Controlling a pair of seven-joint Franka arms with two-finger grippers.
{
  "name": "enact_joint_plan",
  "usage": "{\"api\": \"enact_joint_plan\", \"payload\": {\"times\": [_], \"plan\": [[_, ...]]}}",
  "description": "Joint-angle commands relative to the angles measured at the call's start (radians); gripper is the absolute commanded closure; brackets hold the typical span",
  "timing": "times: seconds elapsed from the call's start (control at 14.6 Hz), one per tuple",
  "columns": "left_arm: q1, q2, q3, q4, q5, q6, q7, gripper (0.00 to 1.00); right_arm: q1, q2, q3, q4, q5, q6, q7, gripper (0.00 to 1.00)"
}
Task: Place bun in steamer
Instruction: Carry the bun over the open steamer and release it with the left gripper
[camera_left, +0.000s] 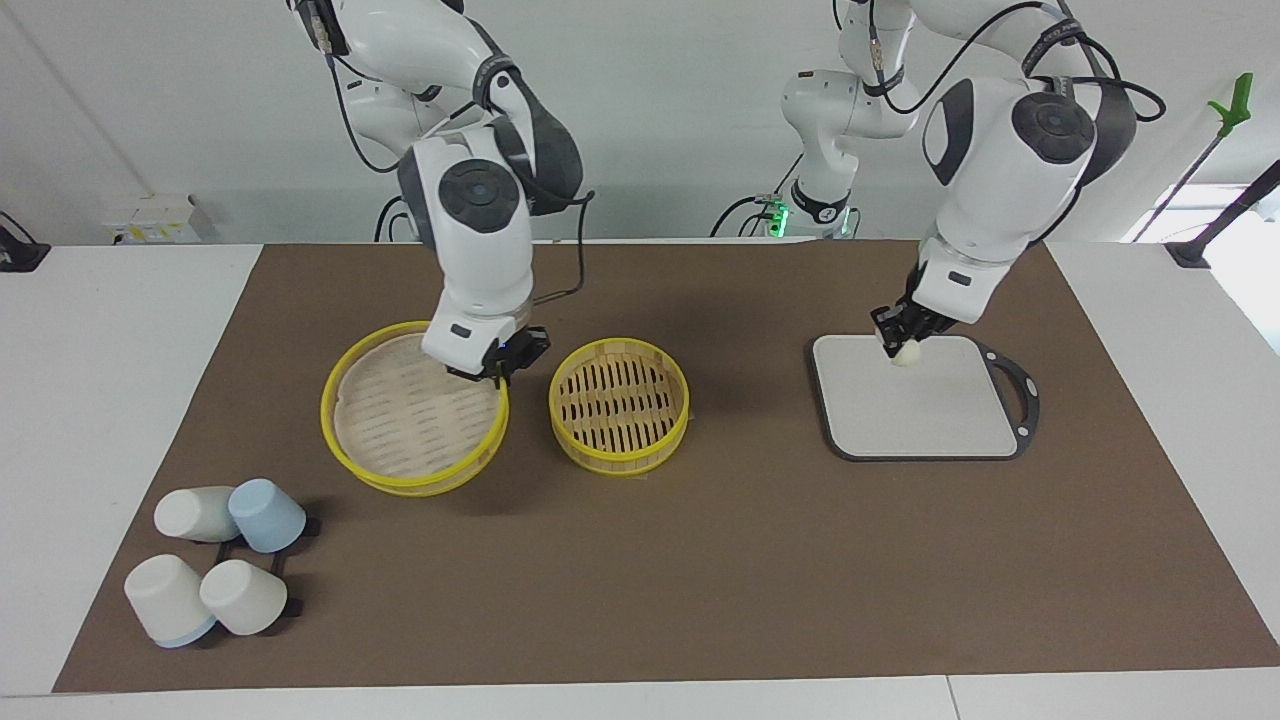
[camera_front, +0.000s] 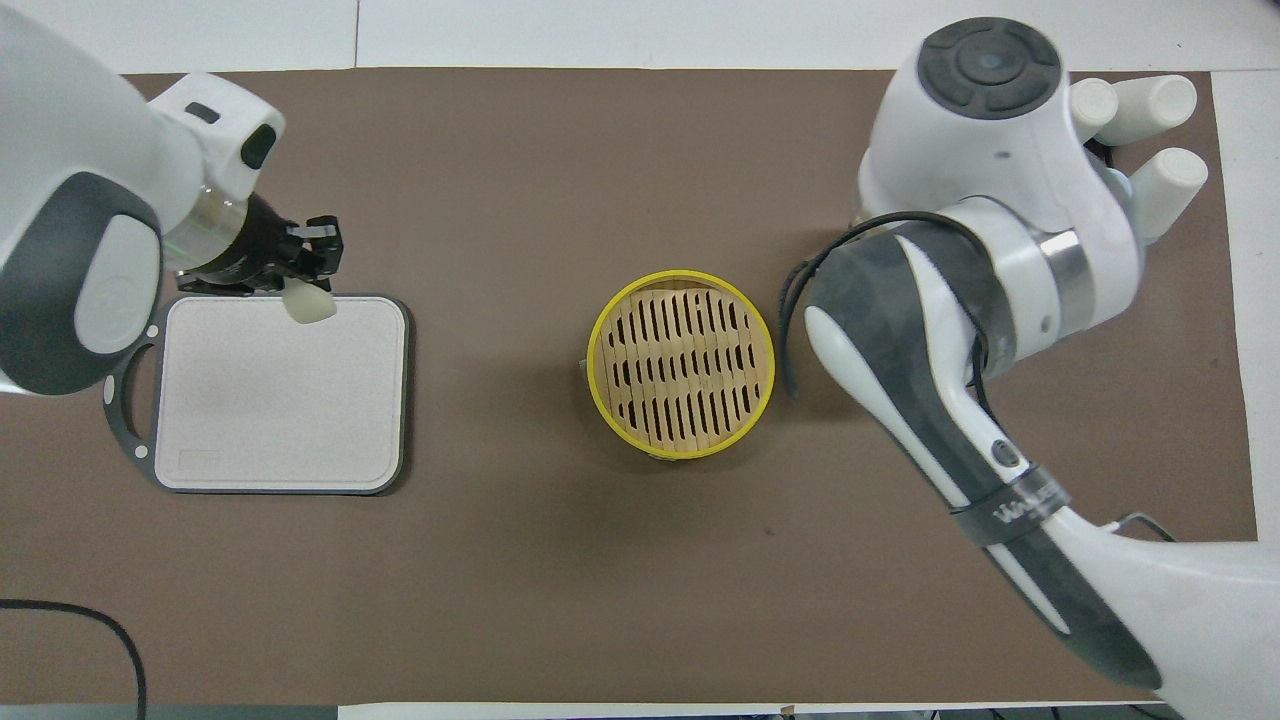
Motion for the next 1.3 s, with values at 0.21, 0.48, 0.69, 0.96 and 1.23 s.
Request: {"api": "enact_joint_plan", "payload": {"times": [0.21, 0.48, 0.69, 0.96, 1.23], "plan": [[-0.308, 0.140, 0.012, -0.008, -0.011, 0.264, -0.395, 0.77, -0.150, -0.043, 0.017, -0.093, 0.007, 0.031, -0.277, 1.00], [-0.424, 0.228, 0.015, -0.118, -0.003, 0.480, -0.441, 0.77, -0.158, -0.050, 0.017, -0.111, 0.008, 0.048, -0.287, 1.00], [-0.451, 0.248, 0.014, -0.197, 0.038, 0.589, -0.431, 0.77, -0.156, -0.050, 0.017, -0.111, 0.008, 0.050, -0.285, 1.00], [-0.456, 0.252, 0.014, -0.234, 0.051, 0.642, -0.431, 0.67, -0.154, -0.050, 0.017, -0.111, 0.008, 0.050, -0.284, 1.00], [-0.453, 0.241, 0.014, -0.225, 0.049, 0.596, -0.434, 0.00, -0.154, -0.050, 0.017, -0.111, 0.008, 0.051, -0.284, 1.00]]}}
